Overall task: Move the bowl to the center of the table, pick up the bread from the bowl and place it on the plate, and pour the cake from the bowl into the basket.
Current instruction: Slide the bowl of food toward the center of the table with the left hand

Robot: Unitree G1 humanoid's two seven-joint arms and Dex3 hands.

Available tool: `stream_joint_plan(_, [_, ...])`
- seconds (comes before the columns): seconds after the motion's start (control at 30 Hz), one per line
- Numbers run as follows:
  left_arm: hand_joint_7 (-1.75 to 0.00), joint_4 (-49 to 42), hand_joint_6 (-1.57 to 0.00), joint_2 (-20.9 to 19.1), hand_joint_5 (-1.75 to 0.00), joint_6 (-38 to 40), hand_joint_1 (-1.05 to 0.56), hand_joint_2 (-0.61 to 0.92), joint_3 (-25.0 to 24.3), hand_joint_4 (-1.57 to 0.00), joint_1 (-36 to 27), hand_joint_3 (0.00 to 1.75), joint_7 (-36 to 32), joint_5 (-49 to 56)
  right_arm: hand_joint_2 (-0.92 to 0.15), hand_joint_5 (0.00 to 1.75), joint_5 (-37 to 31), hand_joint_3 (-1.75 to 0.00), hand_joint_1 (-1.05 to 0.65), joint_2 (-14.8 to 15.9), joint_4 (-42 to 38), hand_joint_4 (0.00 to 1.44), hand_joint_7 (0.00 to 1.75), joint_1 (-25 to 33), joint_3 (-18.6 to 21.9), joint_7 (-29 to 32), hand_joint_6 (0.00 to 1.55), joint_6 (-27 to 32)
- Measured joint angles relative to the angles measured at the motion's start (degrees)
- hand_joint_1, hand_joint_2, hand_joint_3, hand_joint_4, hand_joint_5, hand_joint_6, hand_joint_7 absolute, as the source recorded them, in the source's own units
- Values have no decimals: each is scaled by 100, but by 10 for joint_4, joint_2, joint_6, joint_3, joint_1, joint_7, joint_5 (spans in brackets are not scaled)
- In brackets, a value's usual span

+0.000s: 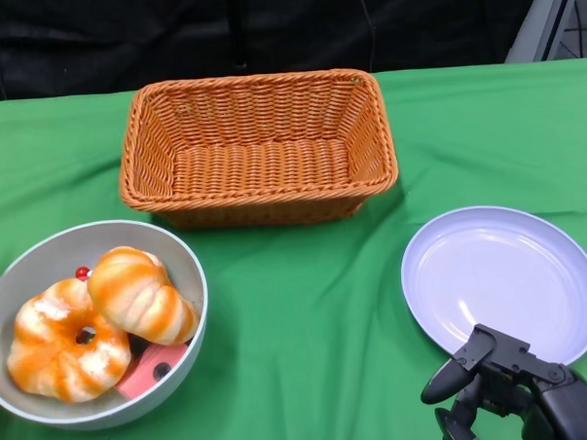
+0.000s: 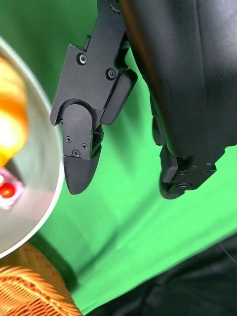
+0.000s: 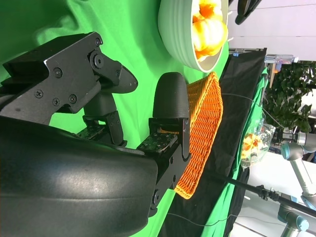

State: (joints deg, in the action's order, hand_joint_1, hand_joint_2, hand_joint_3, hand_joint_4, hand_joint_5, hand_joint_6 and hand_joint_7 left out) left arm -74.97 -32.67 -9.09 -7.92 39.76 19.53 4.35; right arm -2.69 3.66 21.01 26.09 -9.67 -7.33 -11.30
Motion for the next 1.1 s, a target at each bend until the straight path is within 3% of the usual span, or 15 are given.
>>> stream_joint_plan(0.13, [-1, 0, -9, 3, 0, 35, -65, 92, -5, -8, 2, 43, 10, -7, -60, 166, 0, -94, 7, 0, 0, 62, 136, 0, -1, 1, 59, 0])
stream_joint_plan(0.37, [-1, 3, -5, 22, 0, 158, -65, 92, -56, -4, 14, 33, 54, -76, -59, 166, 0, -95, 6, 0, -3, 63, 136, -3, -3, 1, 59, 0])
stream_joint_plan(0.6, [-1, 29, -3, 30, -1, 229, -65, 92, -61, -4, 14, 37, 95, -104, -58, 166, -1, -95, 5, 0, -2, 63, 135, -3, -5, 3, 60, 0])
stream_joint_plan(1.1, [0, 191, 0, 39, 0, 411, -61, 92, -68, 0, -31, 49, 165, -171, -58, 167, 0, -96, 8, 0, 0, 63, 135, -2, -5, 3, 60, 0])
